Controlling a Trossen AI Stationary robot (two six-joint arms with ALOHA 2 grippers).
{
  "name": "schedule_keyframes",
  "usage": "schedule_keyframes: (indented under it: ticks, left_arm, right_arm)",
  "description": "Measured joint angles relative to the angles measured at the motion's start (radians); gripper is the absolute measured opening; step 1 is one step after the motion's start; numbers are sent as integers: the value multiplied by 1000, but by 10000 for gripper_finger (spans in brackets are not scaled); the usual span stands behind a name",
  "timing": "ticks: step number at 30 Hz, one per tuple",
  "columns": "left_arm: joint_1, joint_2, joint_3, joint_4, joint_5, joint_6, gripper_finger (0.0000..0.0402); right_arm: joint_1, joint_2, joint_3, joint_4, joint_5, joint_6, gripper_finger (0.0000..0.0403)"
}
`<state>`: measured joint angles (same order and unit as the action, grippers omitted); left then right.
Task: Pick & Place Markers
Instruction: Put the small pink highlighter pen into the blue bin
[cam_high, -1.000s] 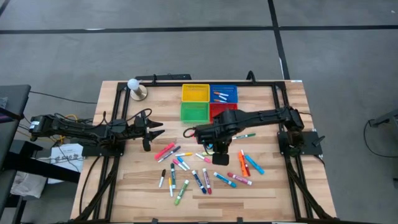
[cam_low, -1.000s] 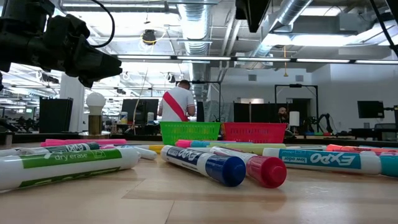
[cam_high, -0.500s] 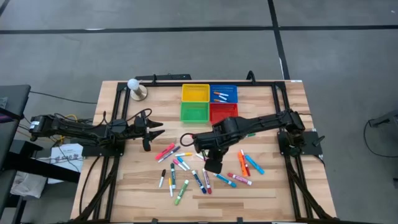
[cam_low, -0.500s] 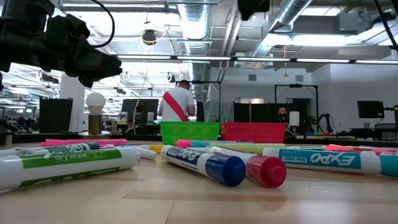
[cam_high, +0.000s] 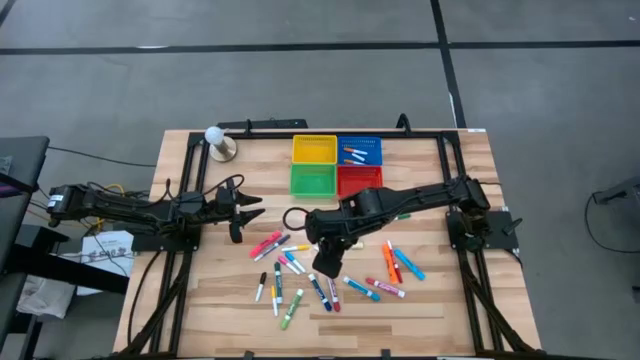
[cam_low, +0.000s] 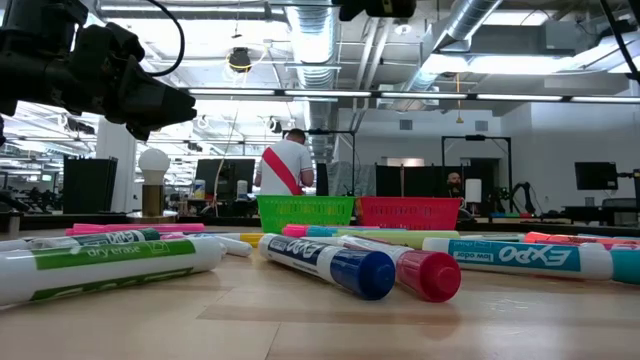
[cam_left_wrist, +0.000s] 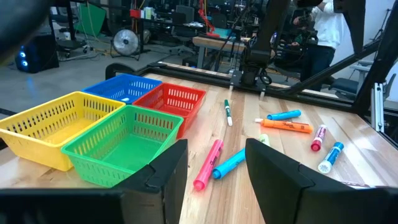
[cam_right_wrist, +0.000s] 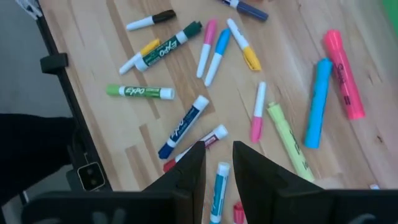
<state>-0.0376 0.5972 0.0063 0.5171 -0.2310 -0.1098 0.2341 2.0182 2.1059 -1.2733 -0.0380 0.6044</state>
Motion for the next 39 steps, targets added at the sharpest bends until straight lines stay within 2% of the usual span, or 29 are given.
schedule_keyframes:
  ticks: [14, 27, 33, 39]
  left_arm:
    - [0, 17, 0, -3, 0, 0, 161]
    - [0, 40, 0, -1, 0, -2, 161]
    - [0, 46, 0, 0, 0, -2, 161]
    - [0, 51, 0, 2, 0, 0, 161]
  right_arm:
    - [-1, 166, -2, 48, -36, -115, 77]
    - [-13, 275, -1, 53, -52, -142, 177]
    - [-9, 311, 2, 59, -61, -141, 197]
    - [-10, 312, 0, 25, -60, -132, 199]
